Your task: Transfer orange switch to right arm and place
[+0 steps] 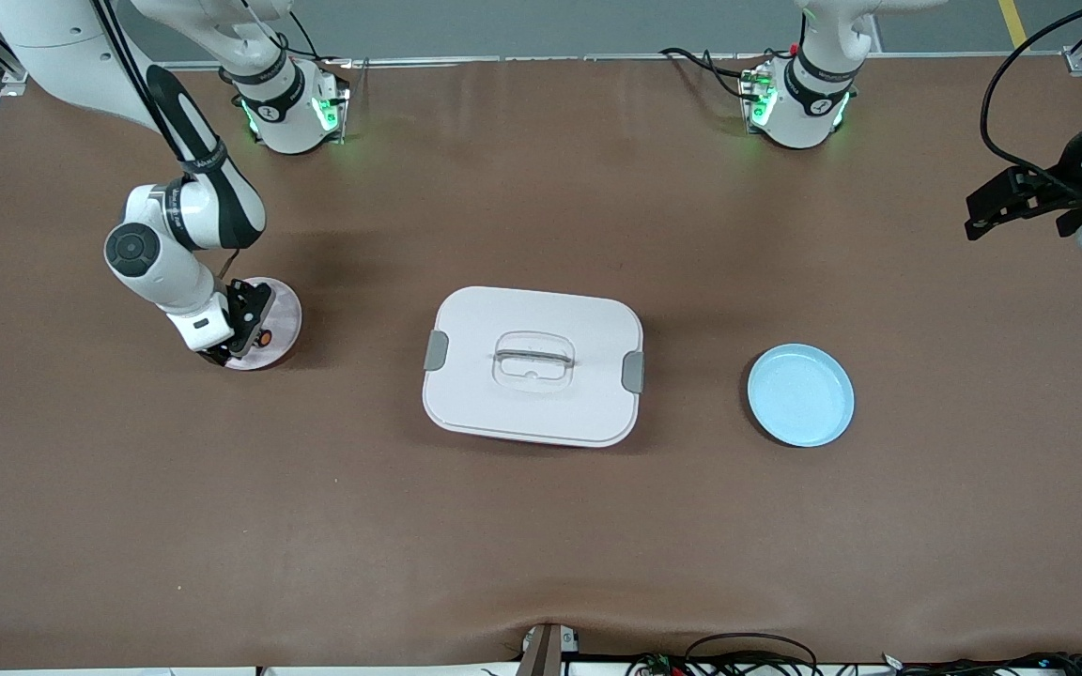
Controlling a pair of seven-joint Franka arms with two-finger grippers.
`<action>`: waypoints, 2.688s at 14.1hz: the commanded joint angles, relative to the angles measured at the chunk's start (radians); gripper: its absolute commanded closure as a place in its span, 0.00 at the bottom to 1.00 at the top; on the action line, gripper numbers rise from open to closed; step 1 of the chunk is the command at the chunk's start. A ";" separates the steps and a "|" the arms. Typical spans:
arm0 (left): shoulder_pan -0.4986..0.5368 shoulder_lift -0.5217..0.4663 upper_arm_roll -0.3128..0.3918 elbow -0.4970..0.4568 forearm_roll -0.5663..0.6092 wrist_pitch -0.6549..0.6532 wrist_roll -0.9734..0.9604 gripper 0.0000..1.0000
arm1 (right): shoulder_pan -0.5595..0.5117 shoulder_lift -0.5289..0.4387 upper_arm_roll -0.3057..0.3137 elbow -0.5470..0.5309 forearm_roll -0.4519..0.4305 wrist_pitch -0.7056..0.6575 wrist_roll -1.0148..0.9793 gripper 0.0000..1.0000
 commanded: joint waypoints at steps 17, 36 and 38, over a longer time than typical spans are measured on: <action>-0.014 -0.007 -0.003 -0.002 -0.014 0.003 0.014 0.00 | -0.008 -0.020 0.008 0.046 -0.017 -0.046 0.851 0.00; -0.011 -0.010 -0.003 -0.002 -0.026 0.000 0.011 0.00 | -0.017 -0.029 0.014 0.425 0.004 -0.616 1.058 0.00; -0.008 -0.010 -0.003 -0.002 -0.029 0.000 0.011 0.00 | -0.018 -0.026 0.014 0.493 0.021 -0.677 1.053 0.00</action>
